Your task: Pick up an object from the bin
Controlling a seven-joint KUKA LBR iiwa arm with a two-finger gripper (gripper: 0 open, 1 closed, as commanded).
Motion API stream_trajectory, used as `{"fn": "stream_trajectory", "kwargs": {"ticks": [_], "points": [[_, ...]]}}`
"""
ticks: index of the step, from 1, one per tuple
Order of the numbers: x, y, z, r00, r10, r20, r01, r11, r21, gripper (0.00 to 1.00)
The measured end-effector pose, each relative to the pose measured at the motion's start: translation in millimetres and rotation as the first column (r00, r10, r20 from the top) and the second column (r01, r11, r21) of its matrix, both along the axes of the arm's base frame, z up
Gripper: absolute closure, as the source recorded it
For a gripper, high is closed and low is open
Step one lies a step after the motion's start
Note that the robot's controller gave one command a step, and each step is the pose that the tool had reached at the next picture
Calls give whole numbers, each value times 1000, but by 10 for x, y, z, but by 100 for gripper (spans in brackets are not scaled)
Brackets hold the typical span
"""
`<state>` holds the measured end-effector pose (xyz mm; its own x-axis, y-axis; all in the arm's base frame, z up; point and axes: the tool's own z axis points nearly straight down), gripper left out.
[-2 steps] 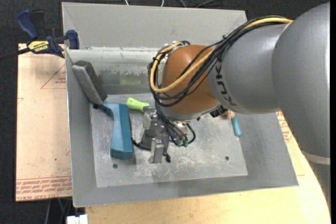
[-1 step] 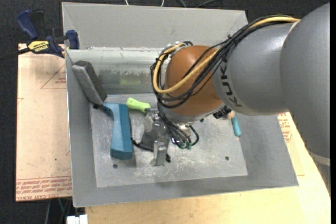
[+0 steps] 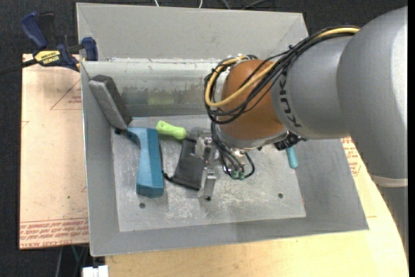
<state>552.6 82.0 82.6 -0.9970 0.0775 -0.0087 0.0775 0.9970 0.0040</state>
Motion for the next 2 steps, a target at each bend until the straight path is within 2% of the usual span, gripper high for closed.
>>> {"fn": "stream_trajectory", "kwargs": {"ticks": [1,2], "points": [[170,-195,-115,985,173,1,-173,985,5,100],[170,-195,-113,985,173,1,-173,985,5,100]]}}
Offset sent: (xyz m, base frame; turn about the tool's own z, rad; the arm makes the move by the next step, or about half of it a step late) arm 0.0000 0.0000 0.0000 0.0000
